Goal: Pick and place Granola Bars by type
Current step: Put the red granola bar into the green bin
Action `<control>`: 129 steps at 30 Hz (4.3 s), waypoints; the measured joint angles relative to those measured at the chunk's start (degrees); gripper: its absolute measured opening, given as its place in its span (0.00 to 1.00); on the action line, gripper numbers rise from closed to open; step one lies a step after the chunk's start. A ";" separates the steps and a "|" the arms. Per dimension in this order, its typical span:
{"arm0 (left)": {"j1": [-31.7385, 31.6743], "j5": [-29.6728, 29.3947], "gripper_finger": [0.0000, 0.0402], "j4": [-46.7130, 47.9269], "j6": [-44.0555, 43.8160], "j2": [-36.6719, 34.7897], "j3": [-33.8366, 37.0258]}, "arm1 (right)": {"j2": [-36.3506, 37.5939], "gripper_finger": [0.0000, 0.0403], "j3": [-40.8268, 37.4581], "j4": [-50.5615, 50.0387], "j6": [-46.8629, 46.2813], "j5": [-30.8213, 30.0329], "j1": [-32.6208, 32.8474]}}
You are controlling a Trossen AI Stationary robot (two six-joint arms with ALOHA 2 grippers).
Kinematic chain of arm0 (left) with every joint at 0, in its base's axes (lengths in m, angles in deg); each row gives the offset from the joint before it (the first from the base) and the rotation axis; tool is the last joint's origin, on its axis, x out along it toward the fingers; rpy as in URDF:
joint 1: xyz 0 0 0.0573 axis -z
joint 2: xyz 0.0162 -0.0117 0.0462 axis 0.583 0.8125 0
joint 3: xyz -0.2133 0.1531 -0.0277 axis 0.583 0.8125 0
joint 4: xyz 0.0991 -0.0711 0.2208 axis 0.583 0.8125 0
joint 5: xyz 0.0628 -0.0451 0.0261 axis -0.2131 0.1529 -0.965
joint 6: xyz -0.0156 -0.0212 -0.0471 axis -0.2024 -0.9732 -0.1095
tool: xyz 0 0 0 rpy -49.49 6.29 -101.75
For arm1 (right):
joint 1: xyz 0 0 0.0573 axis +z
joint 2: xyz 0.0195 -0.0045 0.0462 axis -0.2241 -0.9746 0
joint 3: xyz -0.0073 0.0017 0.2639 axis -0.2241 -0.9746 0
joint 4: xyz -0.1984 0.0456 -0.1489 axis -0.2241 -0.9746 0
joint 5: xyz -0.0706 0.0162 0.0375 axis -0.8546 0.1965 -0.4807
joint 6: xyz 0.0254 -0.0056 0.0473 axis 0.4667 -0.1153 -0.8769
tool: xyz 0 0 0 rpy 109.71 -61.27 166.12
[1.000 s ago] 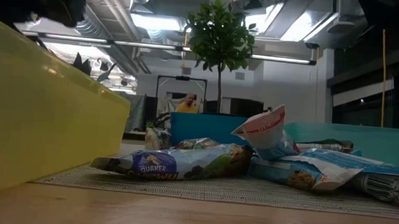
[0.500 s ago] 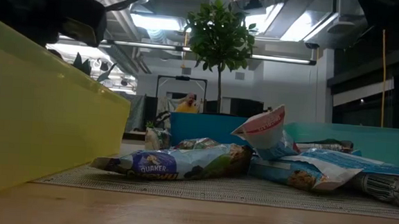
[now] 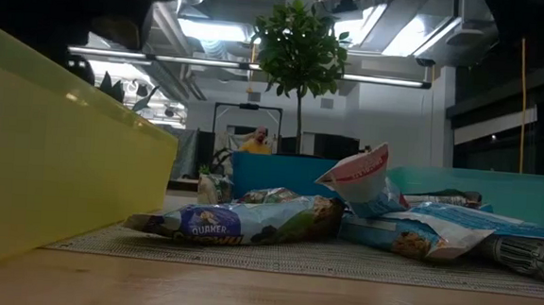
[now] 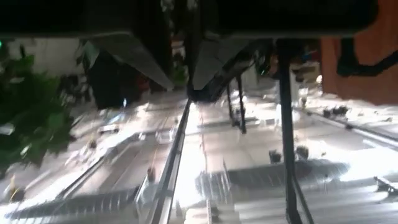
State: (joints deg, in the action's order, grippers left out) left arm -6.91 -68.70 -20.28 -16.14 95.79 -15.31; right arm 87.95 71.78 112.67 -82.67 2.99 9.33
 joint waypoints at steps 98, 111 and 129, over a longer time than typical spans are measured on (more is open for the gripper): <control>8.07 -48.39 0.39 17.71 0.47 -15.80 -16.58 | -97.43 0.04 63.17 -64.63 -10.18 -0.81 16.55; 8.07 -48.30 0.38 17.52 0.47 -15.78 -16.58 | -89.00 0.02 81.41 -74.97 -5.43 -2.92 13.41; 8.12 -49.28 0.37 17.52 0.47 -15.78 -16.58 | -65.85 0.03 79.58 -71.16 -11.05 -14.36 15.82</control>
State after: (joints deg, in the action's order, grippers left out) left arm 1.21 -117.98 -2.77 -15.67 80.01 -31.89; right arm 22.10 151.36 41.51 -93.72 -11.38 25.16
